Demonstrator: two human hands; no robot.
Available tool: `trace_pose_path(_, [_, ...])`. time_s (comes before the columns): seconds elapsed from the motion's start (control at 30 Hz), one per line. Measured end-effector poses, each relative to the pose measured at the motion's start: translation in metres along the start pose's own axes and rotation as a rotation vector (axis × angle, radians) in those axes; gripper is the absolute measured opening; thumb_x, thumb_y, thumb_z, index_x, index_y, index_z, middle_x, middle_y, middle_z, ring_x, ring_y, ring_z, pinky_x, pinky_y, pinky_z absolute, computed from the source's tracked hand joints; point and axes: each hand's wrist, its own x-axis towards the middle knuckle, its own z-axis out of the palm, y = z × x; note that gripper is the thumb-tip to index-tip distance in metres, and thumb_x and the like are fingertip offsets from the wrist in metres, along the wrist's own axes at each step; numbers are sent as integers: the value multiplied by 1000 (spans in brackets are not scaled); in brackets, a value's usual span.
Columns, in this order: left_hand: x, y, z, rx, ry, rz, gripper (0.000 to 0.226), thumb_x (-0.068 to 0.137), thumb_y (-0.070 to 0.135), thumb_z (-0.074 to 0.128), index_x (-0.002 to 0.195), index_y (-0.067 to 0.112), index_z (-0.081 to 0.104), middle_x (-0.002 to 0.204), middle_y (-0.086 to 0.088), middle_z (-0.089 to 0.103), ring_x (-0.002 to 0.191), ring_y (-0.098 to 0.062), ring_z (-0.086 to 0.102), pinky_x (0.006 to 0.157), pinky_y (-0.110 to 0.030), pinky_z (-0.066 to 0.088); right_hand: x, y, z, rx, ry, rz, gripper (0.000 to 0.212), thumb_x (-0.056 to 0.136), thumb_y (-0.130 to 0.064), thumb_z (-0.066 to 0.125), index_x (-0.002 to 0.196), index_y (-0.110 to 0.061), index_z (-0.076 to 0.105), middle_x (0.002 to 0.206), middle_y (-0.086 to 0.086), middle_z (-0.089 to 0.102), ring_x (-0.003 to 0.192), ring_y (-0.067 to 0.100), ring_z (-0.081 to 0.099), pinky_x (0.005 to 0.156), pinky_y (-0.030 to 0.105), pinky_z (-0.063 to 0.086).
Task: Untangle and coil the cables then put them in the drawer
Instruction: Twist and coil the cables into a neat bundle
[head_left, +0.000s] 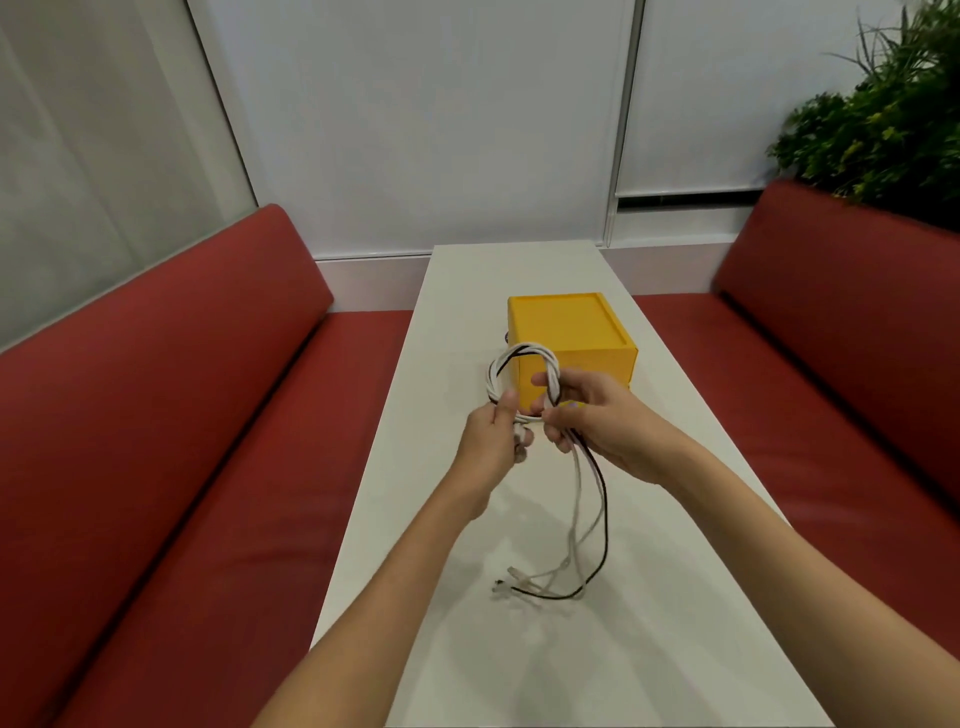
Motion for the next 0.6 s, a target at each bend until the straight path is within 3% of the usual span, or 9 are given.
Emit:
trace_pose_path(0.13, [-1,-4,-21,-72,-170,-178,36,101,44,40,91,17,60,55,5,48,46,-9,33,54,-21,29,-6,12,-2,-344,-28,-134,34,92,3,50,124,-10,52,92,5,61,62,10,55,56,25,44])
trace_pose_path(0.27, [-1,-3,-29,-146,-151,-222,31,100,43,44,87,16,54,53,6,45,43,-8,29,53,-21,28,-5,20,-3,-608,23,-272,25,94,-5,52,115,-16,58,85,11,63,60,8,50,62,26,42])
trace_pose_path(0.37, [2,0,-42,-110,-130,-213,27,98,39,51,84,15,55,51,5,45,40,-8,29,53,-22,28,-7,26,-7,-730,8,-274,23,94,-7,52,110,-19,63,82,-14,67,72,13,58,67,30,45])
trace_pose_path(0.43, [4,-1,-48,-78,-129,-186,26,96,38,54,84,15,56,54,3,47,41,-8,33,54,-22,31,-8,29,-7,-687,2,-253,26,94,-5,51,111,-20,65,83,-17,69,79,22,61,71,39,48])
trace_pose_path(0.47, [3,-1,-48,-71,-134,-169,26,96,38,54,84,15,56,56,2,48,43,-8,36,55,-21,34,-7,30,-6,-621,-5,-244,27,94,-4,51,110,-20,65,79,-19,68,71,25,55,66,40,46])
trace_pose_path(0.53, [2,-2,-44,-90,-162,-151,25,97,38,53,86,16,56,61,1,49,48,-9,43,57,-21,38,-3,31,-2,-424,-21,-202,27,96,-3,49,110,-19,65,67,-18,58,61,21,35,56,30,33])
trace_pose_path(0.6, [1,-3,-41,-147,-196,-158,23,96,37,54,90,15,57,64,0,48,53,-10,46,60,-22,41,1,30,1,-178,-17,-157,23,97,-5,50,113,-12,64,66,-10,48,59,15,31,54,25,27])
